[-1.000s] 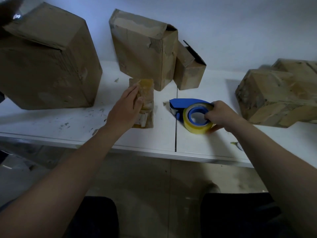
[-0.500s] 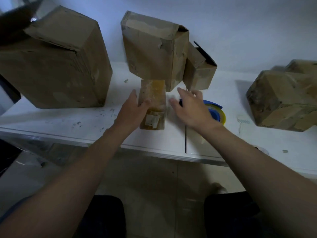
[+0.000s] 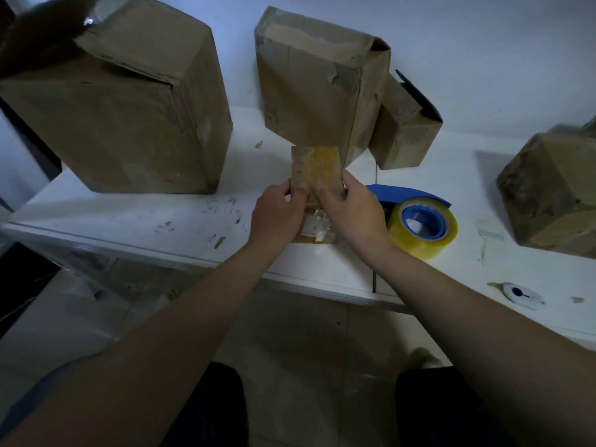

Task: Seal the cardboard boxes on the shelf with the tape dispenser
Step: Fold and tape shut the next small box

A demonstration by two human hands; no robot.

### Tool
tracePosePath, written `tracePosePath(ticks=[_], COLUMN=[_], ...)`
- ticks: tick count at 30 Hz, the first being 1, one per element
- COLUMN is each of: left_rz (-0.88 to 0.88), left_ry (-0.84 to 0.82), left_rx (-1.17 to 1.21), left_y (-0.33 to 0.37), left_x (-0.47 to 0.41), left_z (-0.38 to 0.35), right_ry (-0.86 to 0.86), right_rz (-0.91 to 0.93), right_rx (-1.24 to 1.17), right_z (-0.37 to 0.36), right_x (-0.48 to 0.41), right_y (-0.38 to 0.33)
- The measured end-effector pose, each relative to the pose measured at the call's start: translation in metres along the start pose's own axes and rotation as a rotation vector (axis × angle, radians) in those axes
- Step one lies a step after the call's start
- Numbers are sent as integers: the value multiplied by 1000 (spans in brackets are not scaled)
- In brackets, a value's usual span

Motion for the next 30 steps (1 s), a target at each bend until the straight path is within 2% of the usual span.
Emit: tracePosePath(ticks=[6, 16, 23, 26, 30], left_rz=[9, 25, -105, -134, -357], left_ry=[-39, 30, 43, -30, -13], left_rx=[48, -50, -169, -158, -189], left_y=[-5, -3, 5, 7, 24], left_x=[-4, -5, 1, 3, 20], left_z=[-2, 5, 15, 17, 21], right_ry=[22, -96, -133, -175, -204], right_rz=[45, 41, 136, 257, 424], right_rx=[-139, -169, -34, 92, 201], right_z=[8, 13, 23, 26, 30], right_x=[1, -1, 2, 4, 5], right_y=[1, 9, 8, 3, -2])
Point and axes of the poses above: each hand's wrist, its own x-axis away from the middle knuckle, its own z-axis out of the back of the hand, y = z × x, the point moved 7 cm from there along -x, towards the middle knuckle, and after that the axes turned 11 degrees about z, right-handed, at the moved point
